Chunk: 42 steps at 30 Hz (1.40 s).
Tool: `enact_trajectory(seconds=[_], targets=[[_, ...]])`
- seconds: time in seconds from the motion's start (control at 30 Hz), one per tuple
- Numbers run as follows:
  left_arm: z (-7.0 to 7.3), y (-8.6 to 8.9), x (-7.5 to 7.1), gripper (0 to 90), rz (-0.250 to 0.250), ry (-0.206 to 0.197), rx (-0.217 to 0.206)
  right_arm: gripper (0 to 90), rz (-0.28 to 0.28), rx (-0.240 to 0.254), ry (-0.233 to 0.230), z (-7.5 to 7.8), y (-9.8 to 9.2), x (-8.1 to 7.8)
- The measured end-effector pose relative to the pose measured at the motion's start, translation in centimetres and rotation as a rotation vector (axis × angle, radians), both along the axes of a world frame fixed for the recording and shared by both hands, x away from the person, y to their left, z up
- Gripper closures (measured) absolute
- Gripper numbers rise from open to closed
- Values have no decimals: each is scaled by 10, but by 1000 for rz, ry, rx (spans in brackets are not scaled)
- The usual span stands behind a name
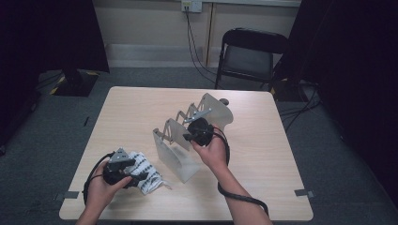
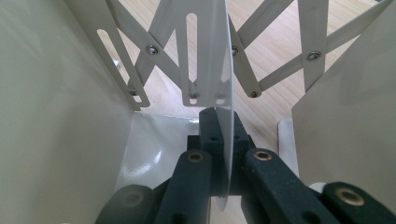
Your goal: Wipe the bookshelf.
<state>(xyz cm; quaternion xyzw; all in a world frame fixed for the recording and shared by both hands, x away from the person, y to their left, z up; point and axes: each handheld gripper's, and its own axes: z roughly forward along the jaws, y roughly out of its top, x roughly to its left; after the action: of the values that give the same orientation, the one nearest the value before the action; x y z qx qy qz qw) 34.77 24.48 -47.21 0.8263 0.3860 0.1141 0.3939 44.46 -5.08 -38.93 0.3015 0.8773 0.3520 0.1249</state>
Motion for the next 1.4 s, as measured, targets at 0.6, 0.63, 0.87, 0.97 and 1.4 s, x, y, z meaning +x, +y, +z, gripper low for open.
enact_trajectory(seconds=[0.6, 0.63, 0.87, 0.97, 1.4], targets=[[1, -2, 0, 211, 2, -6, -4, 897, 3, 21, -46, 10, -18, -6], [1, -2, 0, 210, 1, -5, -3, 897, 1, 21, -45, 11, -19, -6], [2, -4, 0, 210, 0, -8, 0, 897, -4, 24, -83, 17, -32, -12], [1, -5, 0, 211, -1, -4, 1, 898, -6, 42, -91, 19, -40, -16], [1, -13, -1, 211, -12, -3, 14, 897, 21, 101, -104, 11, -80, -45]])
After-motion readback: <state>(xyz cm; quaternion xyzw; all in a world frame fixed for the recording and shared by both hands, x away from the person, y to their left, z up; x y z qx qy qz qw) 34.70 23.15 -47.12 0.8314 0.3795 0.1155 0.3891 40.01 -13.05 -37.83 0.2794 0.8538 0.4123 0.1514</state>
